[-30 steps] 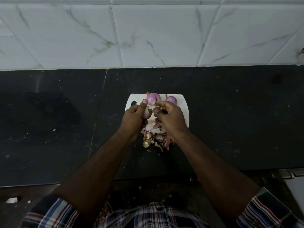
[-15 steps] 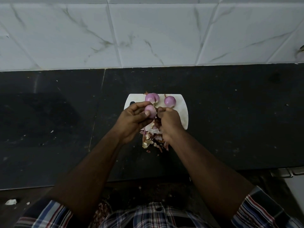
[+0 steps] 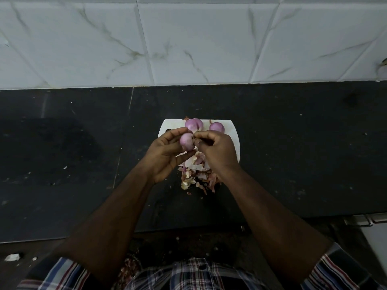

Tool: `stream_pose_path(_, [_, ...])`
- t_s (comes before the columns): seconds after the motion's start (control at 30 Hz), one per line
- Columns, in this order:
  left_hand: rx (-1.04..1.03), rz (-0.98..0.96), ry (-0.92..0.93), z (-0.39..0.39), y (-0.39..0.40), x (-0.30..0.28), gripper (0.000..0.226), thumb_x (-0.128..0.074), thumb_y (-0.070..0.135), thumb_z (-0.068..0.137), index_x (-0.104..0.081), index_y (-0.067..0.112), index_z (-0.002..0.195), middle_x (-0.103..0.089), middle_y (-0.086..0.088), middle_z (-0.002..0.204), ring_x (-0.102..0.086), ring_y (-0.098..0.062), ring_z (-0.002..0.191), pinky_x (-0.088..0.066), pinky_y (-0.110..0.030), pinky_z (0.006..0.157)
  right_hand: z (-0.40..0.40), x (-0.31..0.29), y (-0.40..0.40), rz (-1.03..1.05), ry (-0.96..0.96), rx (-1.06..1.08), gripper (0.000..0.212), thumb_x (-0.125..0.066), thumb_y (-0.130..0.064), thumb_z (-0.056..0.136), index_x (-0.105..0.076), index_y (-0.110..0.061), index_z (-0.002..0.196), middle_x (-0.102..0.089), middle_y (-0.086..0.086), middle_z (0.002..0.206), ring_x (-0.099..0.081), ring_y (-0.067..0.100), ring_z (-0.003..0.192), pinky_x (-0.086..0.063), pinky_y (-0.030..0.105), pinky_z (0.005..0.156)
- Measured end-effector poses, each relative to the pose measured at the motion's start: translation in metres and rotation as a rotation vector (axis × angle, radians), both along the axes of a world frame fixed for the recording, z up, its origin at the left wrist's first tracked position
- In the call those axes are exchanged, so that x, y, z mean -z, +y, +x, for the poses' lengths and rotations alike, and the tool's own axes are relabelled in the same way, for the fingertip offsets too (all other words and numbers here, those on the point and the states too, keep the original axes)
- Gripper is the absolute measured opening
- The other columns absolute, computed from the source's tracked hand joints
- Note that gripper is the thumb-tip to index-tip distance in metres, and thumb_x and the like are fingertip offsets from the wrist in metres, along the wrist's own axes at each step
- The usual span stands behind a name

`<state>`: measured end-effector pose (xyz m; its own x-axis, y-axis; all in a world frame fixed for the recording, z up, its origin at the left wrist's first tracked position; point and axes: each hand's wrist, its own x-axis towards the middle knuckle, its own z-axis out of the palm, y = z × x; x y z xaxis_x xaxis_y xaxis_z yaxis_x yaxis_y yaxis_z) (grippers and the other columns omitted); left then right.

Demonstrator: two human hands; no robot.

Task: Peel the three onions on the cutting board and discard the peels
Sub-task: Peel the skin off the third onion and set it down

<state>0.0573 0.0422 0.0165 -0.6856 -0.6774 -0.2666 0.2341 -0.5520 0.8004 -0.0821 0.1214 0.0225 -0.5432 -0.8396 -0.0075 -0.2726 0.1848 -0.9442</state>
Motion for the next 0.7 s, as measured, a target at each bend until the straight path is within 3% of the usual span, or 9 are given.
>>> stream_pose_path(0.17, [-0.021,-0.077,-0.048,-0.004,-0.001,0.001,0.045,-0.060,-0.017,0.085,-0.062,0.005,0.124,-0.065,-0.019,0.124,-0.068,-0.026,0.102,-0.058,-0.041,0.094,0.012,0.001,-0.004,-0.065,0.095,0.129,0.014,-0.070,-0.008,0.088,-0.075,-0.020,0.095,-0.070,-0.016,0.085,-0.069,0.003,0.085,-0.060,0.031,0.074])
stream_pose_path(0.27, [-0.017,-0.155,-0.089,-0.004,-0.001,0.002,0.048,-0.061,-0.019,0.084,-0.062,0.003,0.126,-0.058,-0.025,0.135,-0.064,-0.030,0.108,-0.054,-0.044,0.099,0.010,0.003,-0.010,0.047,-0.233,0.209,0.020,-0.065,-0.007,0.088,-0.074,-0.024,0.084,-0.073,-0.007,0.080,-0.071,0.017,0.078,-0.060,0.039,0.064])
stream_pose_path(0.33, [-0.016,-0.147,-0.081,-0.003,0.000,0.003,0.048,-0.061,-0.020,0.083,-0.062,0.004,0.125,-0.058,-0.025,0.133,-0.064,-0.029,0.108,-0.054,-0.043,0.098,0.010,0.001,-0.011,0.109,-0.530,0.270,0.020,-0.062,-0.005,0.090,-0.073,-0.020,0.083,-0.072,0.003,0.076,-0.066,0.024,0.069,-0.055,0.035,0.054])
stream_pose_path(0.4, [-0.030,-0.106,-0.048,-0.001,0.000,0.003,0.047,-0.062,-0.019,0.083,-0.062,0.004,0.123,-0.060,-0.022,0.128,-0.064,-0.027,0.106,-0.056,-0.042,0.097,0.003,0.000,-0.010,0.094,-0.685,0.324,0.020,-0.058,-0.001,0.091,-0.071,-0.014,0.084,-0.067,0.005,0.072,-0.061,0.020,0.062,-0.052,0.033,0.055])
stream_pose_path(0.43, [-0.041,-0.092,-0.042,0.000,-0.001,0.003,0.046,-0.063,-0.018,0.082,-0.062,0.005,0.122,-0.060,-0.020,0.125,-0.064,-0.028,0.105,-0.056,-0.042,0.096,-0.002,0.000,-0.008,0.094,-0.660,0.308,0.021,-0.056,0.000,0.092,-0.071,-0.014,0.084,-0.066,0.003,0.072,-0.060,0.016,0.062,-0.052,0.032,0.056])
stream_pose_path(0.57, [-0.066,-0.079,-0.085,0.004,-0.008,0.003,0.047,-0.068,-0.009,0.079,-0.060,0.006,0.123,-0.063,-0.020,0.124,-0.065,-0.031,0.106,-0.059,-0.041,0.092,-0.011,0.000,-0.003,0.148,-0.267,0.066,0.019,-0.054,-0.014,0.098,-0.072,-0.017,0.092,-0.072,0.002,0.081,-0.068,0.015,0.076,-0.056,0.028,0.065])
stream_pose_path(0.63, [-0.045,-0.133,-0.137,0.000,-0.010,0.005,0.044,-0.067,-0.012,0.083,-0.060,0.005,0.123,-0.064,-0.020,0.124,-0.066,-0.030,0.104,-0.058,-0.042,0.093,-0.008,-0.001,-0.007,0.135,-0.131,0.011,0.016,-0.060,-0.027,0.097,-0.073,-0.017,0.095,-0.074,-0.001,0.083,-0.071,0.015,0.080,-0.059,0.030,0.069])
stream_pose_path(0.7, [-0.027,-0.203,-0.181,-0.003,-0.010,0.004,0.042,-0.068,-0.013,0.084,-0.062,0.006,0.122,-0.065,-0.019,0.125,-0.068,-0.029,0.103,-0.058,-0.043,0.094,-0.005,-0.001,-0.011,0.114,-0.047,-0.006,0.014,-0.067,-0.026,0.093,-0.074,-0.018,0.102,-0.074,-0.004,0.088,-0.071,0.011,0.084,-0.059,0.028,0.074])
